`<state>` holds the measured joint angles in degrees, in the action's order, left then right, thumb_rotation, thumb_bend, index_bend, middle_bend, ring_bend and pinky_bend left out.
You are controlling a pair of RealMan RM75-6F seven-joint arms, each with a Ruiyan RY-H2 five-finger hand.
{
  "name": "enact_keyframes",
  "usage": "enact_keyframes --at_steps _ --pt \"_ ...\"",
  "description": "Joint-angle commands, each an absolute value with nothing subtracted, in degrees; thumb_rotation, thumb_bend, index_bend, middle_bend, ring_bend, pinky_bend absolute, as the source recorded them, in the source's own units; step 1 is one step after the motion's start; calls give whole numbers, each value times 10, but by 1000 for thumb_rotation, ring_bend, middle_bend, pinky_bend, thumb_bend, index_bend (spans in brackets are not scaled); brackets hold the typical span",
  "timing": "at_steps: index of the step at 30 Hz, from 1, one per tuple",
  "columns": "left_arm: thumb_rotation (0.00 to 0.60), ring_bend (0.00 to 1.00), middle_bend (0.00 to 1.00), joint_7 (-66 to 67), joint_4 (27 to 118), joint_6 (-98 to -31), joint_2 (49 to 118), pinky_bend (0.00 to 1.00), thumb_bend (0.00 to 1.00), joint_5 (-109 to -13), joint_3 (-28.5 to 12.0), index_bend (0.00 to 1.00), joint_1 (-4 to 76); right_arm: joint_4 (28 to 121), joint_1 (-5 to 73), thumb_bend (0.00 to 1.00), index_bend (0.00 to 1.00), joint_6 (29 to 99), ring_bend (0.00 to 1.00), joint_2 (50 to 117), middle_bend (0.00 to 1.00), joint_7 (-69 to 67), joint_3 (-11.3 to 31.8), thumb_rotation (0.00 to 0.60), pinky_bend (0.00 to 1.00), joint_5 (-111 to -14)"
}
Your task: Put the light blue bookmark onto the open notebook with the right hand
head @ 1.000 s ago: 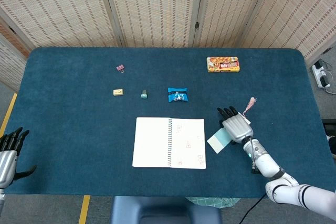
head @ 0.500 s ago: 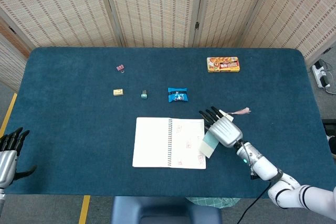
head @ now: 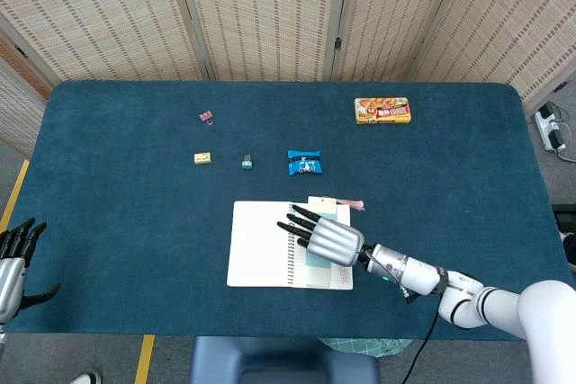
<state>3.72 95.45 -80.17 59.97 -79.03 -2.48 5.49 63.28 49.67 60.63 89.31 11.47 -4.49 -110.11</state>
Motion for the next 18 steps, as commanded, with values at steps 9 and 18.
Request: enact_keyframes --at_steps 9,18 --pt "600 0 0 24 952 -799 593 0 228 -789 -27 0 55 576 513 122 494 616 0 935 0 89 -60 600 32 -1112" --pt "600 0 0 27 949 -796 595 0 228 -793 -24 0 57 543 521 123 494 614 0 952 0 77 -63 600 32 -1106"
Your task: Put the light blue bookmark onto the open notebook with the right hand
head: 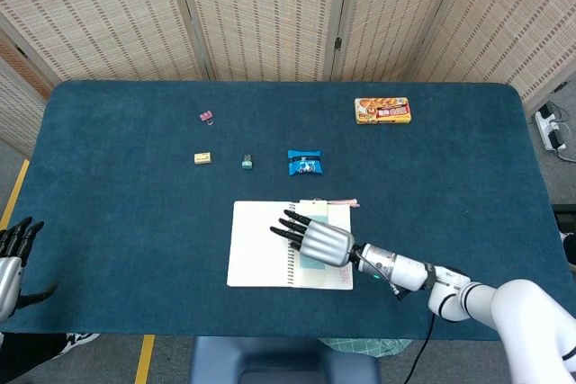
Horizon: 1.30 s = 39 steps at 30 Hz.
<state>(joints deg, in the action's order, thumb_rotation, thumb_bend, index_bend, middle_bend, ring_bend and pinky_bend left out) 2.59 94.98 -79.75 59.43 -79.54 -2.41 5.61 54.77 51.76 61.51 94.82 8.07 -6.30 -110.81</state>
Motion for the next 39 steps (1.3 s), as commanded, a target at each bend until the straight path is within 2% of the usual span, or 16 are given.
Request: enact_keyframes --at_steps 1,18,30,39 --pt "600 0 0 27 950 -795 595 0 228 -792 -25 0 57 541 522 123 494 613 0 953 0 76 -62 600 32 -1105" --pt "600 0 0 40 949 -793 600 0 228 -788 -25 0 59 531 530 123 481 621 0 956 0 49 -82 600 32 -1109" --pt "600 0 0 44 949 -792 601 0 228 -787 -25 1 59 526 527 122 461 626 0 962 0 64 -80 600 32 -1100" --pt "600 0 0 41 950 -796 600 0 229 -790 -25 4 58 538 525 123 395 629 0 959 0 73 -82 600 32 -1098"
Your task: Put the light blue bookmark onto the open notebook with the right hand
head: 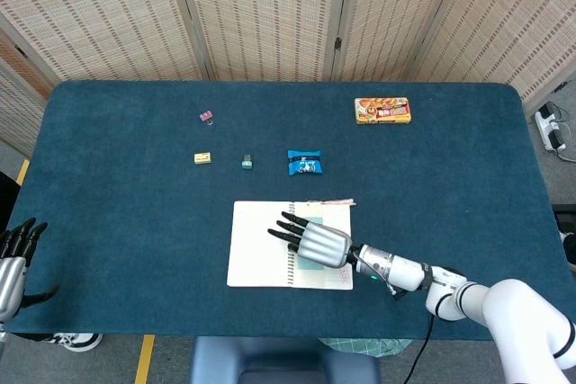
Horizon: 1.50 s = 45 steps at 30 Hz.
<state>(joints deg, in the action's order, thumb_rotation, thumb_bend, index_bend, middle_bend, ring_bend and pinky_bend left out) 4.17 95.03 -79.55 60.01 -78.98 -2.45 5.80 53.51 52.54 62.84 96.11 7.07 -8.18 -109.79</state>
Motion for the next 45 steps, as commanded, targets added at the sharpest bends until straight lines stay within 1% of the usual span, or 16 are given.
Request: enact_keyframes --at_steps 1,15,26,32,36,39,42,45 --pt "600 0 0 40 950 -797 600 0 229 -791 -25 3 58 539 525 124 394 629 0 958 0 75 -83 600 32 -1098" --pt "600 0 0 39 952 -801 599 0 228 -796 -24 3 56 558 522 124 388 620 0 949 0 95 -82 600 32 -1090" --pt "600 0 0 37 951 -801 599 0 227 -796 -24 4 56 558 524 124 328 615 0 950 0 96 -82 600 32 -1088" --pt "600 0 0 37 951 -800 600 0 228 -795 -25 4 56 558 522 124 316 624 0 947 0 94 -82 600 32 -1090" --pt "600 0 0 36 951 -802 599 0 228 -796 -25 4 56 571 512 124 306 660 0 935 0 84 -75 600 32 -1089" --pt "600 0 0 35 950 -803 599 0 228 -797 -25 4 55 604 479 122 275 709 0 916 0 59 -58 600 32 -1059" --pt "600 0 0 33 949 -805 599 0 228 -800 -25 4 56 659 420 91 177 766 0 892 0 46 -31 600 31 -999" --pt "600 0 0 29 946 -804 599 0 227 -804 -23 4 56 723 347 22 46 827 0 865 0 79 -9 600 31 -935"
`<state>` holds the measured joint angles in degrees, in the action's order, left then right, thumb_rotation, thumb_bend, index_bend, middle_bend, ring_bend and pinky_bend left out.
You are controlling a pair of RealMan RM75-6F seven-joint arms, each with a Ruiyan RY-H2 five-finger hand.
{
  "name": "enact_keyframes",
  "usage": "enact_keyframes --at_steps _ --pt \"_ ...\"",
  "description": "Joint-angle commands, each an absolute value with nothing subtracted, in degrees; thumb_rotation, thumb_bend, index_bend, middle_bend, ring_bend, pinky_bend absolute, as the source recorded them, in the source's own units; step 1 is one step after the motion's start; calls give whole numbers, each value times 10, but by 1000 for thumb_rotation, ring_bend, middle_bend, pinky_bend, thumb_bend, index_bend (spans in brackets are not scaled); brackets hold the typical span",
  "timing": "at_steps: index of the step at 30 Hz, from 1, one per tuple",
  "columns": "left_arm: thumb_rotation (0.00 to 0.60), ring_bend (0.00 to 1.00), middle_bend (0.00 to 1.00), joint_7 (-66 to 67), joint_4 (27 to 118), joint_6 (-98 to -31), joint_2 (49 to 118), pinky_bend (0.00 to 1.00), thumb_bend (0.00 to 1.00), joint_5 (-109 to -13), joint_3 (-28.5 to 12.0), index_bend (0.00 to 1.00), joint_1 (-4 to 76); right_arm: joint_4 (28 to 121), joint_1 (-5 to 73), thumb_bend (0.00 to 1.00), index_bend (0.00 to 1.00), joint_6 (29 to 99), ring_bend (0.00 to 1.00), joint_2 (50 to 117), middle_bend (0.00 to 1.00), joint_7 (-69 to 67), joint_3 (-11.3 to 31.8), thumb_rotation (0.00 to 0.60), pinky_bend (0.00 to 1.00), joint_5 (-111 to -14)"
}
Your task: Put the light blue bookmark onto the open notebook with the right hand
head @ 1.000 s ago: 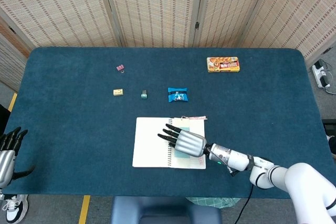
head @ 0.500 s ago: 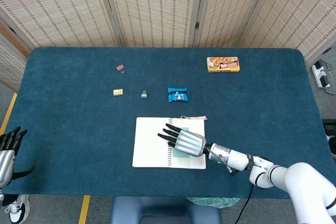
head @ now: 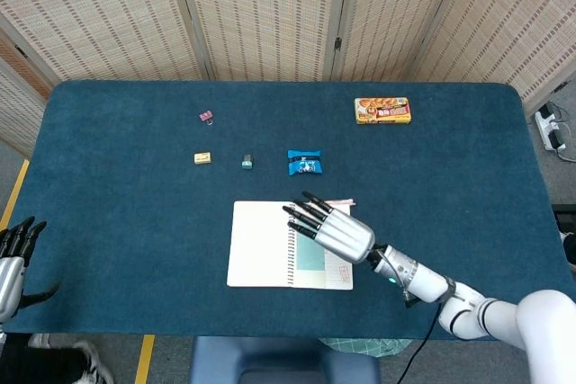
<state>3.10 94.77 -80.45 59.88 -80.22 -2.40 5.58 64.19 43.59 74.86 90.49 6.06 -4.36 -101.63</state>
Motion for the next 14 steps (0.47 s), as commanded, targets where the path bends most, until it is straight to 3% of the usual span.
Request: enact_keyframes --at_steps 1,6,11,14 --pt "600 0 0 28 946 -803 599 0 227 -805 -23 4 57 744 326 5 15 841 0 853 0 92 -7 600 31 -918" --pt "600 0 0 16 931 -800 605 0 228 -811 -25 1 61 848 215 0 0 896 0 761 0 165 -25 600 12 -834" --pt "600 0 0 13 916 -818 617 0 228 -839 -23 0 63 859 111 0 0 981 0 719 0 161 -25 600 0 -772" --pt "600 0 0 2 903 -830 629 0 229 -870 -17 0 65 880 90 0 0 973 0 690 0 140 -22 600 0 -753"
